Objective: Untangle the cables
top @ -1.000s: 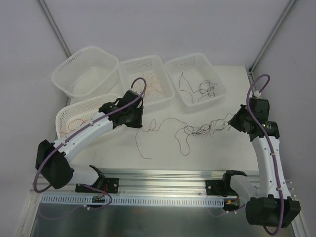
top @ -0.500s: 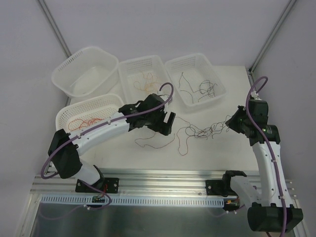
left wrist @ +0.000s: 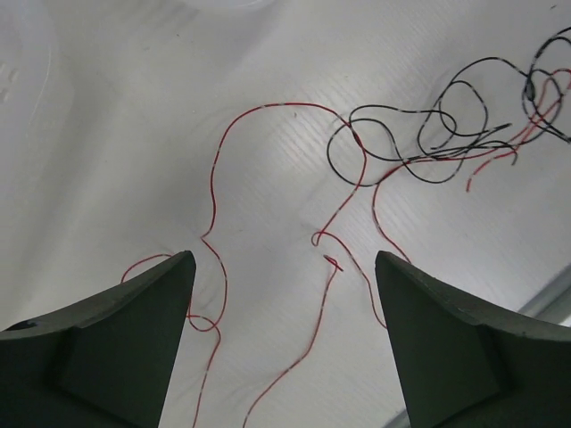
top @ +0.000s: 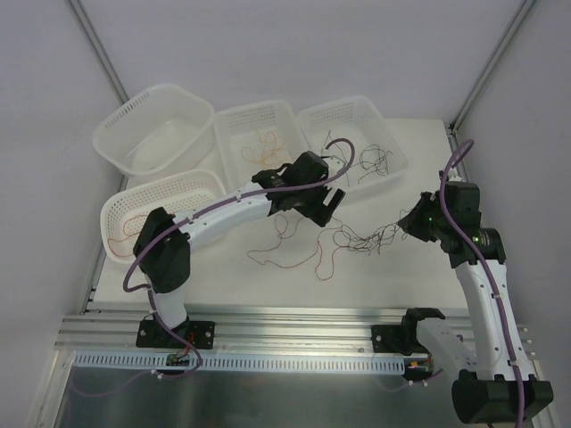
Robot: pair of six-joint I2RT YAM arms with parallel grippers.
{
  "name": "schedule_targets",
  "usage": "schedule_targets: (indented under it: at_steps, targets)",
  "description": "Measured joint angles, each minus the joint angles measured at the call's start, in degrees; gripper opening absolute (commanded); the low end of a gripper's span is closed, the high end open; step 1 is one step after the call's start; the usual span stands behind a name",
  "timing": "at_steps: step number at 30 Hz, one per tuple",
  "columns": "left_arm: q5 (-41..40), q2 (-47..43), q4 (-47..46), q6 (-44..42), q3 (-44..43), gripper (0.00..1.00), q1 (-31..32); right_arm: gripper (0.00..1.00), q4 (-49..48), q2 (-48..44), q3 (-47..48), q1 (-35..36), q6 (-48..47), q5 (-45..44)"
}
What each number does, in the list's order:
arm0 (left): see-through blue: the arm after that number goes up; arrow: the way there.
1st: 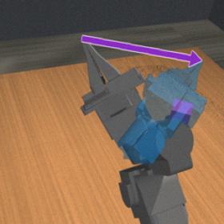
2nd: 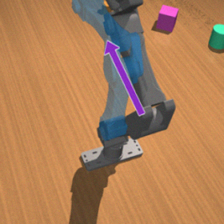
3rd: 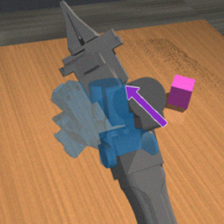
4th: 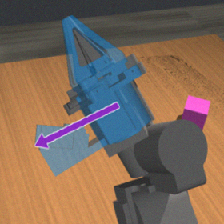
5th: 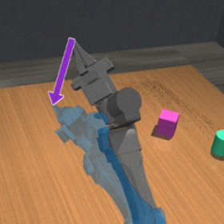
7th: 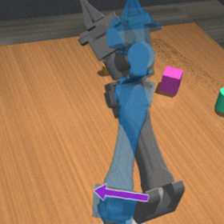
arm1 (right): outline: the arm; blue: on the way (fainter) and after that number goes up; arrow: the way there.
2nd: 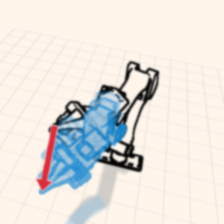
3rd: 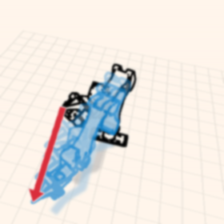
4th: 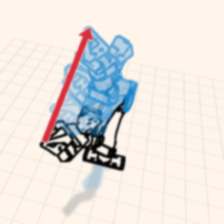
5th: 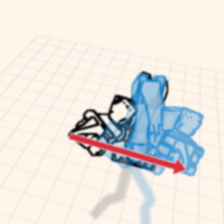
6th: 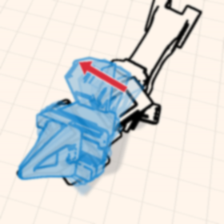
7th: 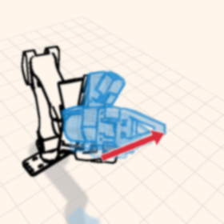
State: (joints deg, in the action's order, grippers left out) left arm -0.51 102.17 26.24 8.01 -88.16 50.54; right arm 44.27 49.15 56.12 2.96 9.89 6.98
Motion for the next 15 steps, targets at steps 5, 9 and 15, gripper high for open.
schedule_targets:
  at_steps: [5, 9, 15]
  targets:
    - [-1.5, 8.7, -0.4, -6.2, -4.2, 0.78, -1.0, 0.01, 0.2, -1.3, 0.0, 1.3, -0.2, 1.0]
    - [-2.1, 13.9, -0.3, -8.9, -6.1, 0.74, -2.8, 0.01, 0.3, -2.6, 0.0, 1.9, -0.5, 1.4]
    - [-4.3, 18.7, 0.0, -10.5, -8.7, 0.52, -4.2, 0.01, 1.1, -3.5, 0.0, 2.6, -0.7, 1.7]
